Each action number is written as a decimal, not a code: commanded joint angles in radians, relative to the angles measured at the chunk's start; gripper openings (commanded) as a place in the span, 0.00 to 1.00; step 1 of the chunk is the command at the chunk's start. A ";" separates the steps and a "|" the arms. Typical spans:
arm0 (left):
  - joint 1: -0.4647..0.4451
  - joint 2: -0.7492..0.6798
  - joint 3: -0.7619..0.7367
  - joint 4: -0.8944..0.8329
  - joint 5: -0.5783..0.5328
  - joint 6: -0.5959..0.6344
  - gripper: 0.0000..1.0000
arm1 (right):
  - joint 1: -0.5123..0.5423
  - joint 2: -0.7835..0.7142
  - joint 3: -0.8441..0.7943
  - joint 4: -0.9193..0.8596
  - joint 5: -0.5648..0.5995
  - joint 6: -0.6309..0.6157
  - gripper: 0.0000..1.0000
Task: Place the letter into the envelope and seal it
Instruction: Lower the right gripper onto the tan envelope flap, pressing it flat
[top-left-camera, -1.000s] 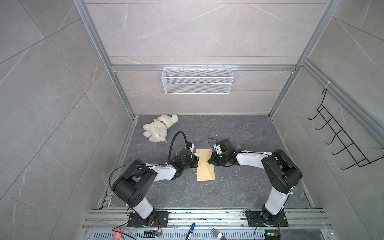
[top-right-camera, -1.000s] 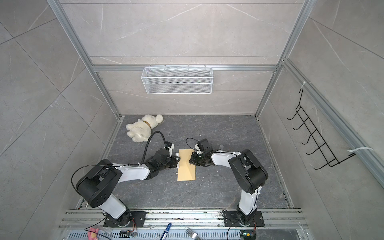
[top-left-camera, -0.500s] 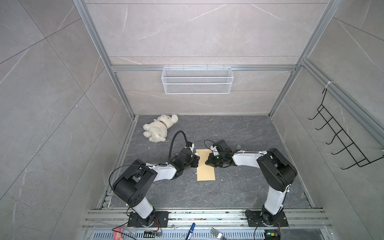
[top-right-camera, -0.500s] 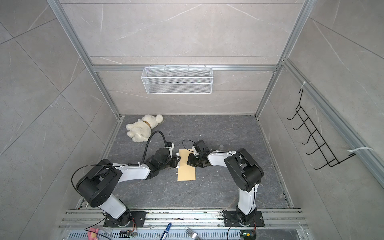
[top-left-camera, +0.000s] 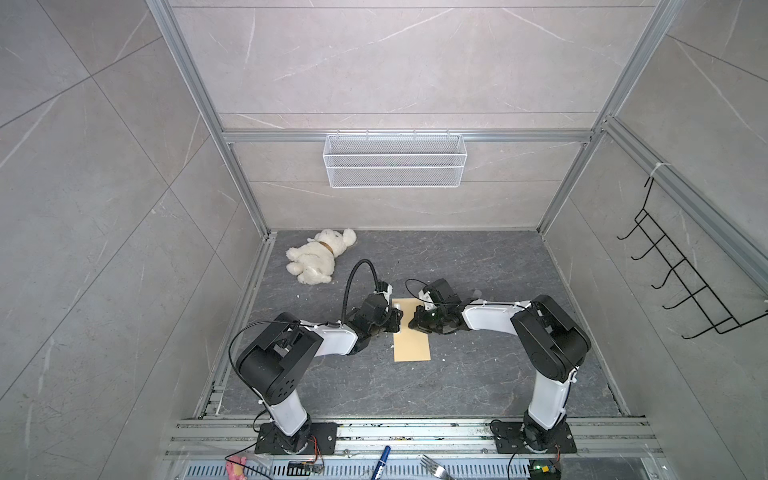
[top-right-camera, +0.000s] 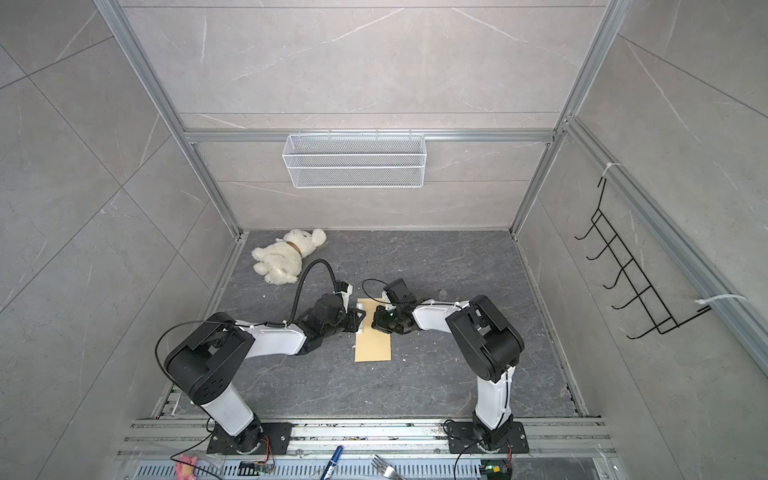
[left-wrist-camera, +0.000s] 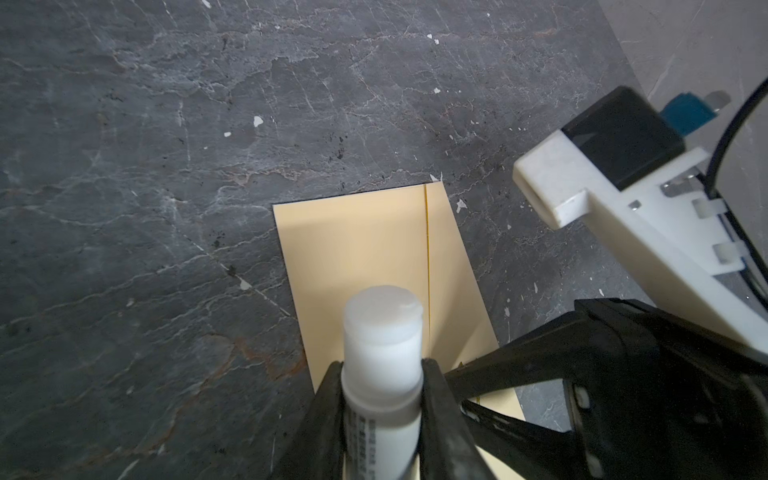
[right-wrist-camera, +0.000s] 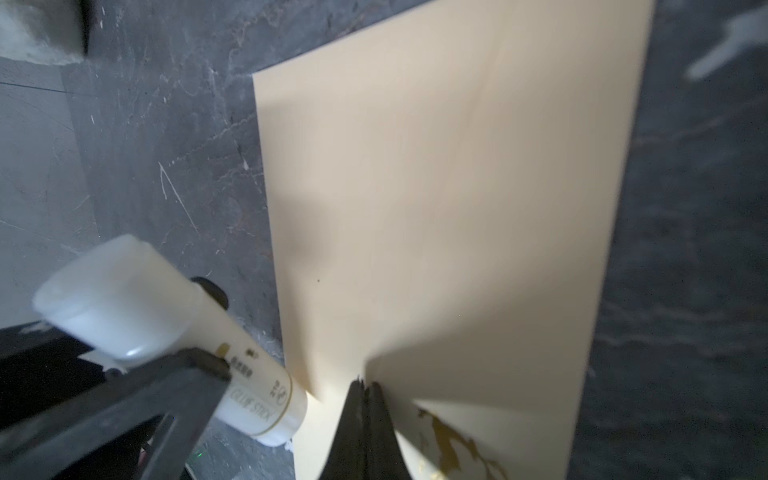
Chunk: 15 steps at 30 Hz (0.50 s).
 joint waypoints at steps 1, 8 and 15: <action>-0.003 0.024 0.020 -0.005 -0.018 0.000 0.00 | 0.005 0.000 0.005 -0.120 0.059 -0.054 0.00; -0.003 0.026 0.026 -0.016 -0.024 0.004 0.00 | 0.005 -0.104 -0.032 -0.131 0.026 -0.078 0.00; -0.002 0.017 0.033 -0.020 -0.022 0.008 0.00 | 0.006 -0.223 -0.004 -0.137 0.038 -0.077 0.00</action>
